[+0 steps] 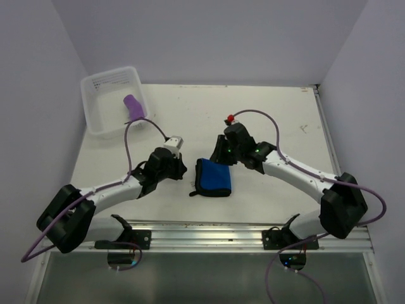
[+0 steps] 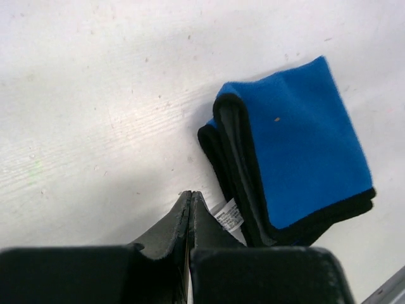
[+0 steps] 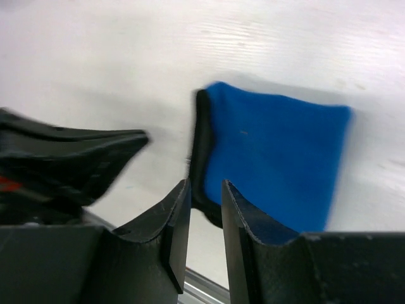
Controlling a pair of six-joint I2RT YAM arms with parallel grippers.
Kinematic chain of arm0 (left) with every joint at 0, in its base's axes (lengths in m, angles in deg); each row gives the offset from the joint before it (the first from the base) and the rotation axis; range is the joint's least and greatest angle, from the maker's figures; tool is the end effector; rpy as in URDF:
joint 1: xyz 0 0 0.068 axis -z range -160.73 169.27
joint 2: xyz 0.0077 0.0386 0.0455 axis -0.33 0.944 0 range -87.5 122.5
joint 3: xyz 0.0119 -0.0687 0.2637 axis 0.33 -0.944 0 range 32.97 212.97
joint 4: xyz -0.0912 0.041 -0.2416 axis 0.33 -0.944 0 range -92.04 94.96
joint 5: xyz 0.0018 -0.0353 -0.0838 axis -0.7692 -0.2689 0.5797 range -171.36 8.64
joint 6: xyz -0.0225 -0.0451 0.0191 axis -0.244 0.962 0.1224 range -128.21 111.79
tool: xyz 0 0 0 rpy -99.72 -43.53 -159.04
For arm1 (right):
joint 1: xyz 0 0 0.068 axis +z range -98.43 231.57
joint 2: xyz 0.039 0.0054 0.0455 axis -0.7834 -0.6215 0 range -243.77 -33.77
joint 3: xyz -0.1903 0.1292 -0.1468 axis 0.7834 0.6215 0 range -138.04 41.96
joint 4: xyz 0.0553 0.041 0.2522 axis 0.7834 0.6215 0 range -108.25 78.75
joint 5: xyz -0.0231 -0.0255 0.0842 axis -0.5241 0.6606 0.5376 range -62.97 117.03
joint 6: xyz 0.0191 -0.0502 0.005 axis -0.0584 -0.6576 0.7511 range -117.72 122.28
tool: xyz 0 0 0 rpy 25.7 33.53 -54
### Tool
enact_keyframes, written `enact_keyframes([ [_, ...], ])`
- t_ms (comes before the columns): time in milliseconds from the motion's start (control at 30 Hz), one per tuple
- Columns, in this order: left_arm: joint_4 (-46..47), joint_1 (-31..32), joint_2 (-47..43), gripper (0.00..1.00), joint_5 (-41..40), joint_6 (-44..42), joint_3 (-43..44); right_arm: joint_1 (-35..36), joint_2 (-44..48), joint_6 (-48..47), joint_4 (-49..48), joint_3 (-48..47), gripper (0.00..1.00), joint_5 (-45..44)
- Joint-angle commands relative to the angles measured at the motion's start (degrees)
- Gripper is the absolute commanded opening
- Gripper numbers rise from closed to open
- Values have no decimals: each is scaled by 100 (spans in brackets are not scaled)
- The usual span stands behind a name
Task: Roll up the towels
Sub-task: Fold the towel, then roll the towel
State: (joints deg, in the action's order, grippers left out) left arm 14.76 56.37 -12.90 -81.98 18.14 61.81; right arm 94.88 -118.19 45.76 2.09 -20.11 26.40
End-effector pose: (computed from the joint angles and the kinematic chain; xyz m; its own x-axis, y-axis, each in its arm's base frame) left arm 0.2017 -0.1520 0.1699 -0.6843 -0.0388 -0.7282 0.3264 0.8766 -0.3535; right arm 0.2363 0.2221 0.2643 -0.8259 0.1672 -0.5384 -0.1538 0.8519 0.5005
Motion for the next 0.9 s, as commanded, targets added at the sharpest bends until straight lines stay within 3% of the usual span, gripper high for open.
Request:
enact_keyframes([
  [0,-85,-80,-438,0,333,-148,350,-515,679,107,-135,896,29,26],
  [100,258,-63,-395,0,1010,-51,613,-876,997,90,-267,1494,32,36],
  [233,899,-36,44,0,1783,116,912,-1149,1095,46,-513,1951,46,562],
  [433,1726,69,1028,0,2188,458,1036,-1474,718,318,-1443,2443,45,1247],
  [867,1419,69,1925,0,1811,424,860,-1545,-443,599,-2912,2726,49,1995],
])
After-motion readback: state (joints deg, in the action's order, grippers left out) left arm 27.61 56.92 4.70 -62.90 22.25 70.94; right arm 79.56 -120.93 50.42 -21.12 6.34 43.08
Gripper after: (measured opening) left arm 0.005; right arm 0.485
